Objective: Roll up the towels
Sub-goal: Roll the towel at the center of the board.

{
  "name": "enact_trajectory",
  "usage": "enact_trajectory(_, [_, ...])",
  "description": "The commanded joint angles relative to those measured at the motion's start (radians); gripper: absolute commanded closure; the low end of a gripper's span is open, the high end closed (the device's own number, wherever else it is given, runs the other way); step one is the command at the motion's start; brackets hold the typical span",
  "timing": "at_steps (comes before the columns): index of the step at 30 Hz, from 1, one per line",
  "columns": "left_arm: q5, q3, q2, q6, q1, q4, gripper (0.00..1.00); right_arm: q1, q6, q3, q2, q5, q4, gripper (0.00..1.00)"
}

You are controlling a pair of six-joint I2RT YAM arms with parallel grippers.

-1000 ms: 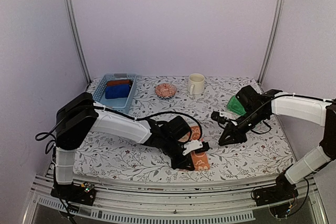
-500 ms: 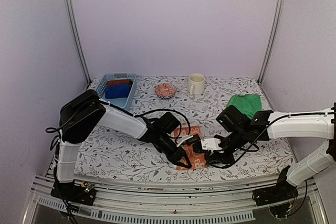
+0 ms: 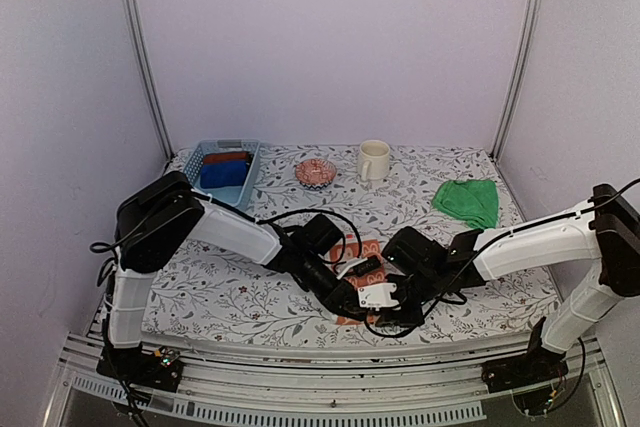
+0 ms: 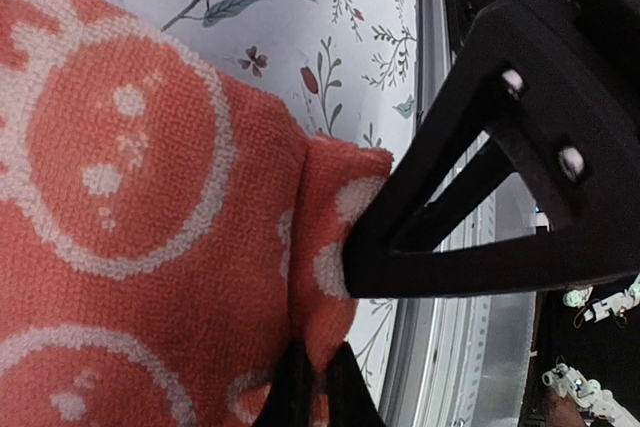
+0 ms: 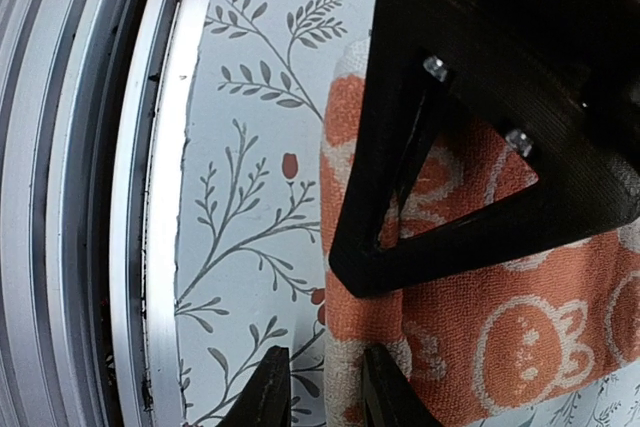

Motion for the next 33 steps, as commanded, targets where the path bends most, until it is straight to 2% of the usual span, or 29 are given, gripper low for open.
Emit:
enact_trajectory(1, [-0.033, -0.012, 0.052, -0.006, 0.008, -0.043, 1.00, 0.018, 0.010, 0.010, 0.013, 0.052, 0.043, 0.71])
enact_trajectory(7, [-0.029, -0.012, 0.055, -0.004, 0.012, -0.048, 1.00, 0.032, 0.000, 0.005, -0.022, 0.062, 0.070, 0.70])
enact_trajectory(17, [-0.029, -0.014, 0.054, -0.004, 0.013, -0.048, 1.00, 0.035, -0.010, 0.012, 0.077, 0.081, 0.065, 0.70])
enact_trajectory(24, [-0.022, -0.029, 0.024, -0.002, 0.027, -0.037, 1.00, 0.035, -0.024, 0.002, 0.121, 0.091, 0.056, 0.80])
enact_trajectory(26, [-0.023, -0.048, -0.004, 0.001, 0.033, -0.024, 0.97, 0.034, -0.028, 0.001, 0.136, 0.094, 0.048, 0.86])
enact_trajectory(29, [-0.053, -0.103, -0.061, -0.005, 0.048, -0.005, 0.87, 0.034, -0.034, 0.015, 0.148, 0.050, -0.001, 0.94])
enact_trajectory(33, [-0.180, -0.264, -0.214, -0.042, 0.072, 0.086, 0.72, 0.032, -0.014, 0.057, 0.144, -0.103, -0.119, 0.97])
